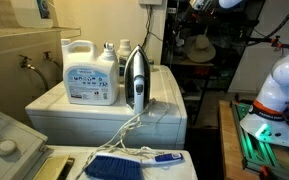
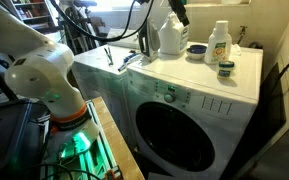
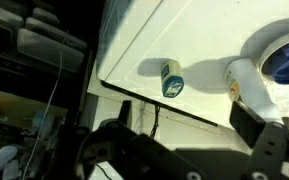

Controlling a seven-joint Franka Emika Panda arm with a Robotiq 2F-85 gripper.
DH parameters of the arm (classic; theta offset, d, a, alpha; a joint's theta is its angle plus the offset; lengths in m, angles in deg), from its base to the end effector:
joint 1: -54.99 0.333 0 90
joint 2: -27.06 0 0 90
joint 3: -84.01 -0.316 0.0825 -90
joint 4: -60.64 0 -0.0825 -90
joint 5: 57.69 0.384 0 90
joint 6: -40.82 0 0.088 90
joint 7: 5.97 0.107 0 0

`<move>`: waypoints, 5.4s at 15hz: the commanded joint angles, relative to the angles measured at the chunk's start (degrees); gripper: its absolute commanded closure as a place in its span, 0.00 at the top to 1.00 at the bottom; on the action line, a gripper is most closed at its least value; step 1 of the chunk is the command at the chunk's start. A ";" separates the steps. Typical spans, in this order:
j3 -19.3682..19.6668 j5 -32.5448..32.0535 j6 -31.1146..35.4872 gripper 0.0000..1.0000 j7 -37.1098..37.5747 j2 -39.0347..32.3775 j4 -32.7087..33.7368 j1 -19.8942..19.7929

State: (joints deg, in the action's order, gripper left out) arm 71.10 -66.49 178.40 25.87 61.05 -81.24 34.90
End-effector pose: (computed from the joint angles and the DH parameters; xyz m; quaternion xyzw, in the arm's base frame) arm 0.4132 -0.0418 0.5460 0.9183 -0.2836 0.2662 0.0740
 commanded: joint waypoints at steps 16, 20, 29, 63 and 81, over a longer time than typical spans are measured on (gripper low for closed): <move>14.74 0.74 4.18 1.00 2.18 -31.83 19.89 6.57; 16.05 0.40 3.76 1.00 2.41 -36.67 22.83 8.96; 19.02 0.39 3.81 1.00 1.79 -42.33 26.18 12.74; 23.64 5.22 5.55 1.00 6.28 -55.87 37.90 17.13; 25.13 4.13 4.31 0.29 6.57 -55.23 38.08 18.43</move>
State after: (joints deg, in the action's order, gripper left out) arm 95.27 -61.70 183.66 31.47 5.85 -43.50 52.59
